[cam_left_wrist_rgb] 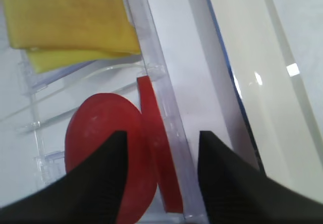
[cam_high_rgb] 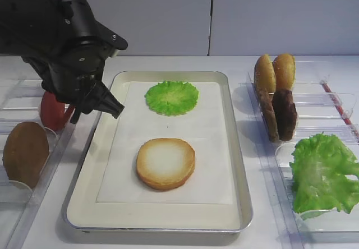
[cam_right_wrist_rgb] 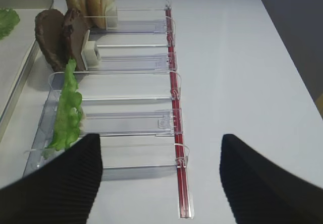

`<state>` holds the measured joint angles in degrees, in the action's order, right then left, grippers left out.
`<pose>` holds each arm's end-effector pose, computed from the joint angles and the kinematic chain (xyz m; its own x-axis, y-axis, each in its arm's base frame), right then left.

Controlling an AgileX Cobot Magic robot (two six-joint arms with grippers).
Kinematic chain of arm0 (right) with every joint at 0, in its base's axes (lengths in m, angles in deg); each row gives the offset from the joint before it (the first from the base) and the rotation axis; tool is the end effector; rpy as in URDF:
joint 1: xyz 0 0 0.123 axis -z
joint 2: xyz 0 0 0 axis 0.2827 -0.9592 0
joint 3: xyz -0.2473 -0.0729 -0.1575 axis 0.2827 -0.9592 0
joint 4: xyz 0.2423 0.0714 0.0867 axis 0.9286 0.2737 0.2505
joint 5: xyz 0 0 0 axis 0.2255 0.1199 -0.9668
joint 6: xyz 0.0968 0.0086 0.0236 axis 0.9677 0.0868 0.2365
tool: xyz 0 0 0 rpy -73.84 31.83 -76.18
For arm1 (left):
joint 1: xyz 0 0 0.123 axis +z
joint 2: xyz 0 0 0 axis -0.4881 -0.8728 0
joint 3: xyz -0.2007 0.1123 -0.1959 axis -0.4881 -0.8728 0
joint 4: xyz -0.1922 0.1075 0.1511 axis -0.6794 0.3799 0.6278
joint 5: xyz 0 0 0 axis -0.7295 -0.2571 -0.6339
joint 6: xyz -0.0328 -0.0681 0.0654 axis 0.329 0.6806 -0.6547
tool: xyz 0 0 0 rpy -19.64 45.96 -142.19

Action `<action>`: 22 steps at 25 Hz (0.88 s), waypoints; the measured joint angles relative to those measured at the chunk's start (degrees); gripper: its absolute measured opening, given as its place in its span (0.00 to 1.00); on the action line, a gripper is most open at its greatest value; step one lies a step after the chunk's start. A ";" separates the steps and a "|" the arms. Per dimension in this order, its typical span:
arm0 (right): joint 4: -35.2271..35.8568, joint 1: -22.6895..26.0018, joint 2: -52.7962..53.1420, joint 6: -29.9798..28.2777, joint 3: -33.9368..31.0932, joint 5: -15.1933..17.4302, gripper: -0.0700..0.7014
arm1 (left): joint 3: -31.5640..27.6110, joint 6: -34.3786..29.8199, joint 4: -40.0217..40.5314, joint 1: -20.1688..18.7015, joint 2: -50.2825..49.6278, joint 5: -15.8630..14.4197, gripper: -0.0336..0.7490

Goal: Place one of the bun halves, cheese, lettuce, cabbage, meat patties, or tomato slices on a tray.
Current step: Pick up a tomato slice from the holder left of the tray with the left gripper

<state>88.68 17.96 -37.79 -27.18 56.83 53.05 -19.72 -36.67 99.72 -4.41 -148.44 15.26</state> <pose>-0.0036 0.0027 0.2701 -0.5069 0.0260 -0.8616 0.0112 0.9997 0.0235 0.3381 -0.1570 0.2302 -0.8110 0.4204 -0.4069 0.1989 0.8521 0.4841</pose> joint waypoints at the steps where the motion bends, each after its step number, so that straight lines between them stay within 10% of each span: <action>1: 0.00 0.00 0.00 0.00 0.00 0.00 0.77 | 0.00 0.16 -0.01 0.00 0.00 0.00 0.46; 13: 0.00 0.00 0.00 0.00 0.00 0.00 0.77 | 0.00 0.66 0.71 0.00 0.00 0.00 0.14; 22: 0.00 0.00 0.00 0.00 0.00 0.00 0.77 | 0.00 0.99 1.19 -0.68 0.00 -1.73 0.14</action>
<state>88.68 17.96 -37.79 -27.18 56.83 53.05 -19.72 -35.68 100.91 -5.10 -148.44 13.52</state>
